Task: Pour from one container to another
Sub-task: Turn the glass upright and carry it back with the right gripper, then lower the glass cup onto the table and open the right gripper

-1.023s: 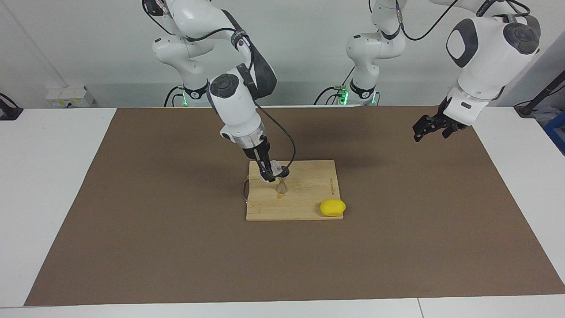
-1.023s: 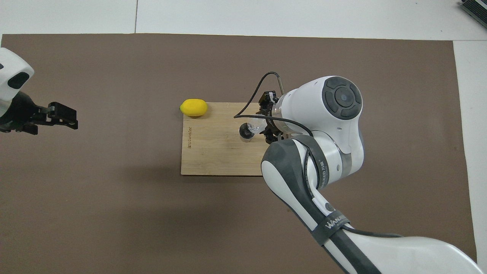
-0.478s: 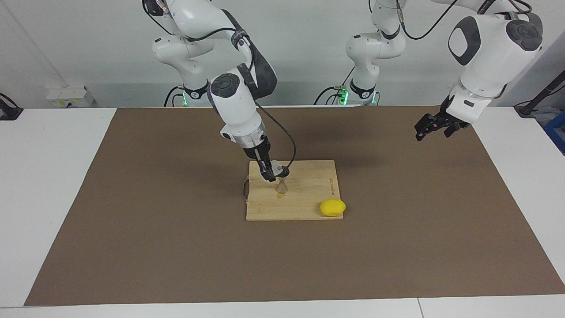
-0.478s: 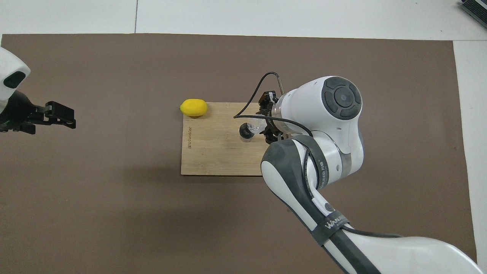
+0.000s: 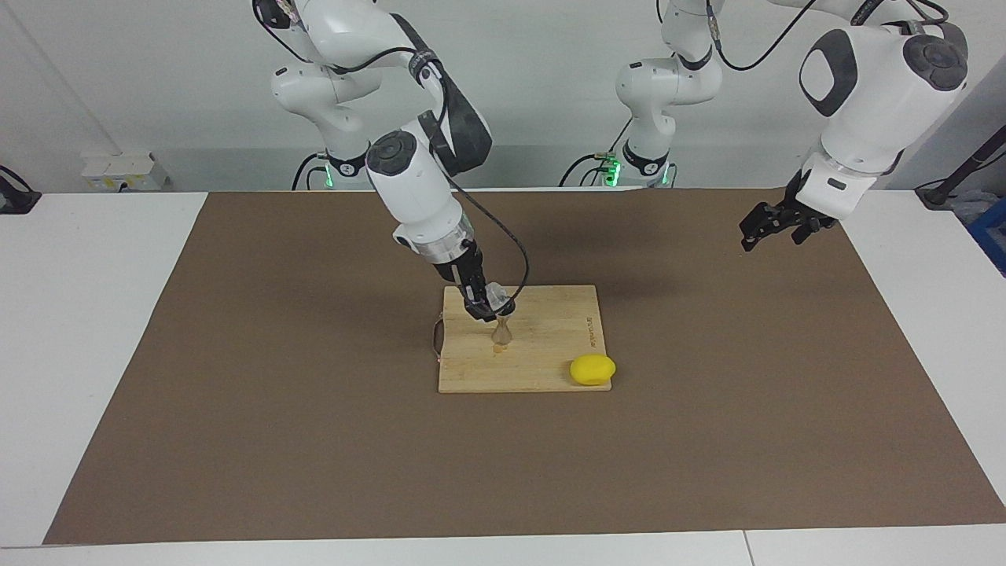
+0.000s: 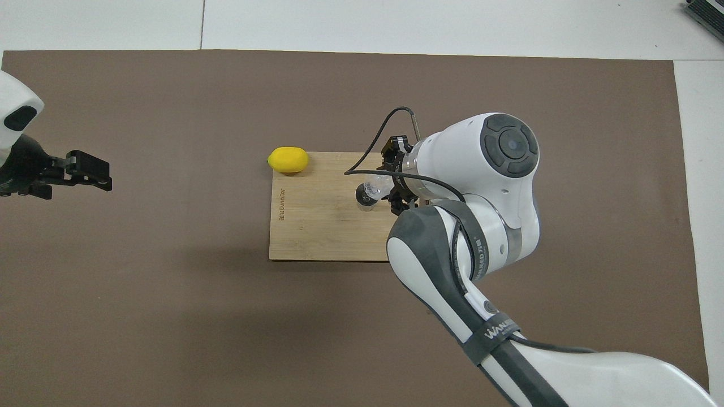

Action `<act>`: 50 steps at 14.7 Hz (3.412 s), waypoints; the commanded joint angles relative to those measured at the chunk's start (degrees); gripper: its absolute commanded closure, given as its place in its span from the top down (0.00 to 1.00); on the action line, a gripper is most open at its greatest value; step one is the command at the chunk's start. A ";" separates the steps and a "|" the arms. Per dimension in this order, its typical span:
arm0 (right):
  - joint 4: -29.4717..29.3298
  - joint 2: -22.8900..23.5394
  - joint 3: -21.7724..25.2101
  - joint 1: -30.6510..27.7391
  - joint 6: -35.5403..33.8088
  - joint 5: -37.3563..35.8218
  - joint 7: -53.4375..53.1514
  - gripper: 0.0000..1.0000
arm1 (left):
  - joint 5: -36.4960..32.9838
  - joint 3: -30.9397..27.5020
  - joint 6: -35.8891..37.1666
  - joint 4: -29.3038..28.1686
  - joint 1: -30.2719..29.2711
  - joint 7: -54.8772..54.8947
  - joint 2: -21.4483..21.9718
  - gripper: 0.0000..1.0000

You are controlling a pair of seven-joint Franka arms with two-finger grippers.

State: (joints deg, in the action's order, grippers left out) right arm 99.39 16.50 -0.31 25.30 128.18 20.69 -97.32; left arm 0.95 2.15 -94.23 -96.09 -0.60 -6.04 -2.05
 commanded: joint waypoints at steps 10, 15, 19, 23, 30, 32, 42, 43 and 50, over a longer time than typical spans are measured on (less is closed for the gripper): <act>1.68 -3.84 -0.39 -17.63 -3.38 31.32 19.26 0.00 | -1.04 -0.57 0.54 0.03 0.42 -0.55 1.08 1.00; 6.34 -3.59 -0.39 -26.69 -4.26 43.53 29.44 0.00 | -1.04 -0.40 0.27 0.64 0.68 -0.91 1.00 1.00; 10.29 -2.35 -0.39 -32.93 -7.50 51.72 40.08 0.00 | -1.04 -0.66 0.71 0.56 0.42 -0.20 1.17 1.00; 12.94 1.24 -0.39 -38.03 -13.30 55.94 50.44 0.00 | -1.04 -0.66 2.28 0.47 0.42 -0.20 1.26 1.00; 13.11 8.89 -0.39 -45.16 -21.73 56.91 60.13 0.00 | -1.04 -0.66 4.49 -0.41 0.25 -0.38 2.93 1.00; 14.78 8.90 -0.39 -45.16 -21.92 56.91 62.59 0.00 | -1.04 -0.75 5.71 -0.50 0.16 -0.47 2.93 1.00; 15.75 12.68 -3.55 -43.58 -22.19 57.62 64.01 0.00 | -1.04 -0.66 6.52 -1.29 -0.98 -0.38 5.13 1.00; 15.75 12.76 -3.64 -43.49 -22.10 58.05 64.01 0.00 | -1.04 -0.66 6.60 -1.29 -1.07 -0.38 5.13 1.00; 16.19 13.81 -3.64 -43.32 -20.96 58.15 68.31 0.44 | -1.04 -0.66 6.25 -0.85 -0.98 -0.38 4.69 1.00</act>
State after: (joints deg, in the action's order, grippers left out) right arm 115.12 29.50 -3.54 -17.62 106.82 77.10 -32.05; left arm 0.95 1.34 -87.73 -96.02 -1.23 -6.06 1.72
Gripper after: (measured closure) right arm 0.489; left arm 0.000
